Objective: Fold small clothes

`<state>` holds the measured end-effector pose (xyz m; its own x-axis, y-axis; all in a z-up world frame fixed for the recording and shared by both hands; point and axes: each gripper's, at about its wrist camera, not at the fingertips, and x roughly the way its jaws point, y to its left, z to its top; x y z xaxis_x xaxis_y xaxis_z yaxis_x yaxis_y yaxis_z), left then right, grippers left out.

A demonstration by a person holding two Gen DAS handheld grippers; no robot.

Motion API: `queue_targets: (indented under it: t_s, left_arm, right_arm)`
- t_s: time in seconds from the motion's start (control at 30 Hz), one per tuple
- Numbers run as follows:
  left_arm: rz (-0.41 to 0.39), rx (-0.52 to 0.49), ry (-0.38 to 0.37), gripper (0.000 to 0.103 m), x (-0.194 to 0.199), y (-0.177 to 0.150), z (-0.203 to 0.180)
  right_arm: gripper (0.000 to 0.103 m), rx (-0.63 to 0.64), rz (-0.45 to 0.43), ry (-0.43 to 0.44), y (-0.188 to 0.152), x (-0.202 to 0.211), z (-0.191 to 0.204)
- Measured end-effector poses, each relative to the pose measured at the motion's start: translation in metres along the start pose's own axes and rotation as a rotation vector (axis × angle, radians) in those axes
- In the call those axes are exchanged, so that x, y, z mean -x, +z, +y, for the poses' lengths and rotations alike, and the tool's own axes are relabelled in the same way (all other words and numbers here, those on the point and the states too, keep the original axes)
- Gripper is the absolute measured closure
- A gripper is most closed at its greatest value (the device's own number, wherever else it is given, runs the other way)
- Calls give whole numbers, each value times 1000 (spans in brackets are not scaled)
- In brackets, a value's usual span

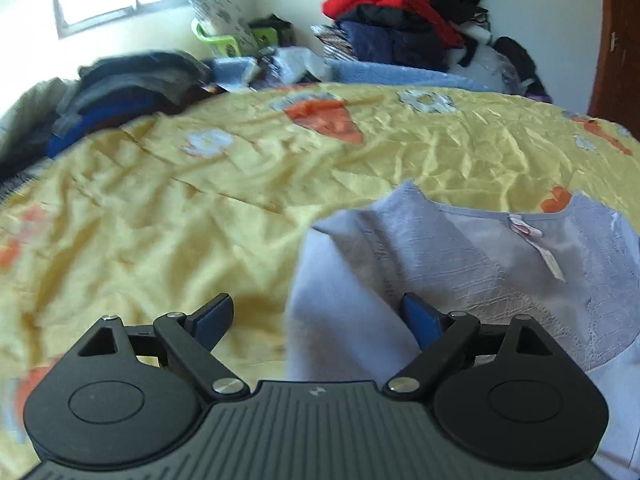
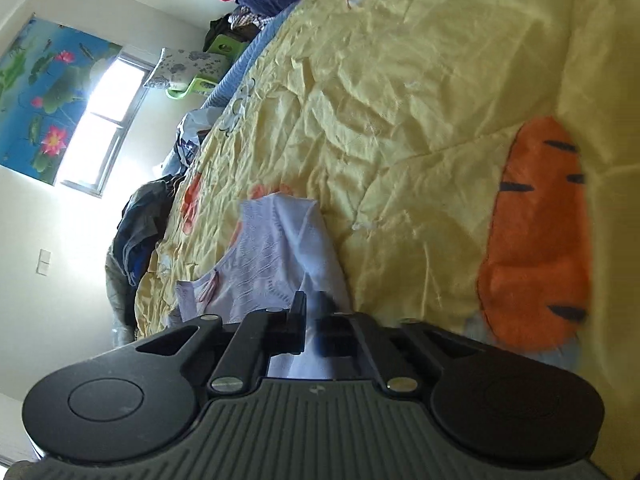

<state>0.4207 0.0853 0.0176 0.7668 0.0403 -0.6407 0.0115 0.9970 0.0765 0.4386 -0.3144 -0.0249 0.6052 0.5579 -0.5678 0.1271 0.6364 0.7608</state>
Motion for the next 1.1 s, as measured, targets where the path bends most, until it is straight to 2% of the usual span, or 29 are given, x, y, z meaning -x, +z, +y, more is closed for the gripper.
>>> queue_targets:
  t_s: [0.03,0.1,0.17,0.27,0.33,0.43,0.53,0.63,0.7,0.83,1.0,1.07,1.1]
  left_arm:
    - [-35,-11,6,12,18,-2,4]
    - [-91,8,-36,12,60,-14,17]
    - [-105,29,-109,12,99,-37,29]
    - [-38,39,-203,11,149,-86,39]
    - [13,42,-244,11,178,-120,40]
    - [111,100,-292,11,205,-154,42]
    - [185,165,-342,11,224,-181,43]
    - [234,207,-380,10,231,-199,42]
    - [231,252,-400,3,236,-207,44]
    - [251,363,-450,2,240,-212,52]
    - [313,543,-573,1,231,-217,70]
    - [343,620,-620,1,224,-217,78]
    - [363,668,-639,1,220,-216,84]
  right_arm:
    - [63,37,-5,6,-6,13,7]
    - [36,158,-2,28,-29,50,20]
    - [30,225,54,47,-62,85,19]
    - [30,239,179,61,-116,125,3]
    - [30,231,232,33,-148,145,-9]
    - [31,163,259,15,-177,166,-29]
    - [30,37,260,84,-194,184,-44]
    - [30,-49,306,133,-209,183,-51]
    - [30,-69,316,135,-216,184,-54]
    - [29,-89,341,173,-227,183,-53]
    - [29,-145,375,232,-232,171,-50]
    - [33,-178,390,254,-233,164,-51]
    - [38,-185,400,258,-234,162,-51]
